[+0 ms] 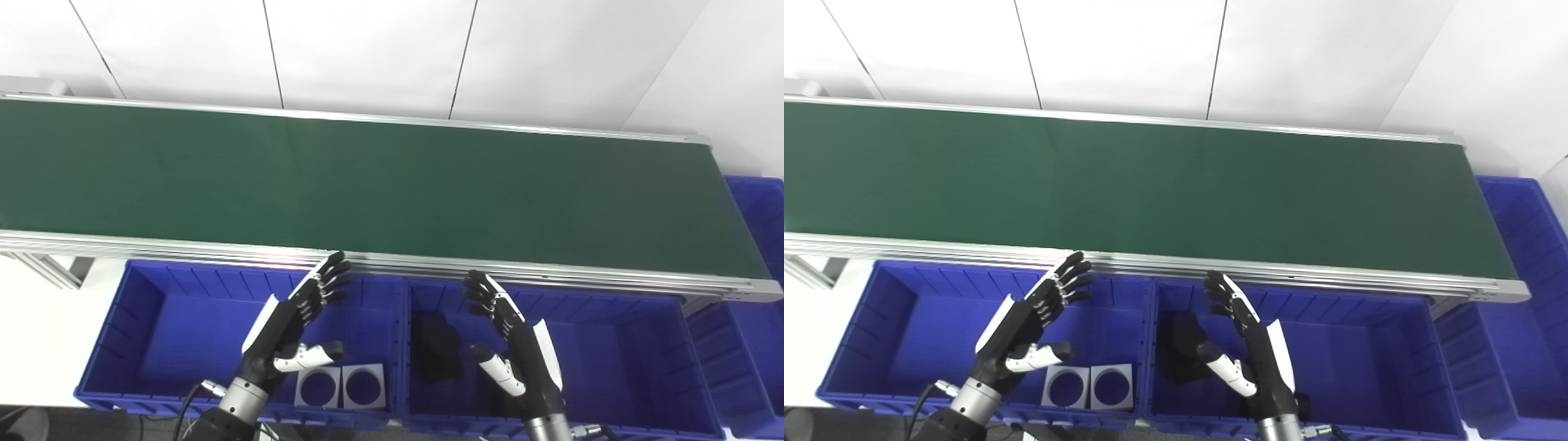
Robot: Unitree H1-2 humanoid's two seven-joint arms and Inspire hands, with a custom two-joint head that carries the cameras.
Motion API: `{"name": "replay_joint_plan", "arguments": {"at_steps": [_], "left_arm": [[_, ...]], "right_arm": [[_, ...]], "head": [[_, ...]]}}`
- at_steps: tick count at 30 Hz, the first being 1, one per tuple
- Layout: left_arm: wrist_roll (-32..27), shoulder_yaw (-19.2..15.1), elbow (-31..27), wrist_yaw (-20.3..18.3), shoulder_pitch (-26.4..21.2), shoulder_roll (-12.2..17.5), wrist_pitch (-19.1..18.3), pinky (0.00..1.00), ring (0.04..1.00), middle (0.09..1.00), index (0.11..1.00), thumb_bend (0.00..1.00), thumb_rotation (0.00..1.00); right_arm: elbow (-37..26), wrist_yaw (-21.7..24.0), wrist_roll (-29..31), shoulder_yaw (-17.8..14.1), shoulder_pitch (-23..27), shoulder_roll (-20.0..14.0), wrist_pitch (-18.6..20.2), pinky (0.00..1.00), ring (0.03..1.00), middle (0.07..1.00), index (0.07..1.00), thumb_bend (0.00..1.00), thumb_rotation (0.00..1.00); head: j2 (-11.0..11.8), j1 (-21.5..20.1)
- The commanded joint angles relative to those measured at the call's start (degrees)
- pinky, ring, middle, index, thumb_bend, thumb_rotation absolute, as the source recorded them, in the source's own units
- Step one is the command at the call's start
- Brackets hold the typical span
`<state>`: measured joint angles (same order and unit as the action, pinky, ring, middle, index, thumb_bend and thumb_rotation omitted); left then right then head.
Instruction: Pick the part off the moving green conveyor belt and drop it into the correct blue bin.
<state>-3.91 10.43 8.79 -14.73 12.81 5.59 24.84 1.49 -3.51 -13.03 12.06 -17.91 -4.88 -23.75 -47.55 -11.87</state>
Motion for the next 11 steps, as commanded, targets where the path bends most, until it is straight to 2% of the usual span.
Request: {"name": "replay_joint_plan", "arguments": {"at_steps": [1, 2, 7, 11], "left_arm": [[0.12, -0.54, -0.99, -0.37, -0.23, -0.40, 2.08, 0.84, 0.879, 0.921, 0.937, 0.84, 0.68], [0.28, -0.59, -0.99, -0.53, -0.21, -0.35, 2.08, 0.85, 0.886, 0.928, 0.942, 0.79, 0.72], [2.01, 0.03, -0.77, -1.10, -0.45, 0.75, 2.07, 0.87, 0.904, 0.950, 0.964, 0.70, 0.84], [2.23, 0.00, -0.46, -1.05, -0.68, 0.72, 2.08, 0.87, 0.907, 0.954, 0.967, 0.67, 0.91]], "right_arm": [[-1.37, 0.03, -0.20, -0.43, 0.13, 0.57, -0.73, 0.77, 0.832, 0.855, 0.886, 0.74, 0.87], [-1.25, 0.03, -0.23, -0.50, 0.17, 0.64, -0.80, 0.78, 0.835, 0.857, 0.887, 0.74, 0.88], [-0.99, 0.05, -0.87, -0.79, 0.29, 0.77, -0.65, 0.78, 0.835, 0.859, 0.889, 0.74, 0.89], [-0.75, -0.02, -1.11, -0.99, 0.60, 0.94, -0.79, 0.78, 0.840, 0.863, 0.887, 0.73, 0.88]], "head": [[-0.06, 0.06], [0.05, -0.06], [0.06, 0.00], [0.20, 0.11]]}}
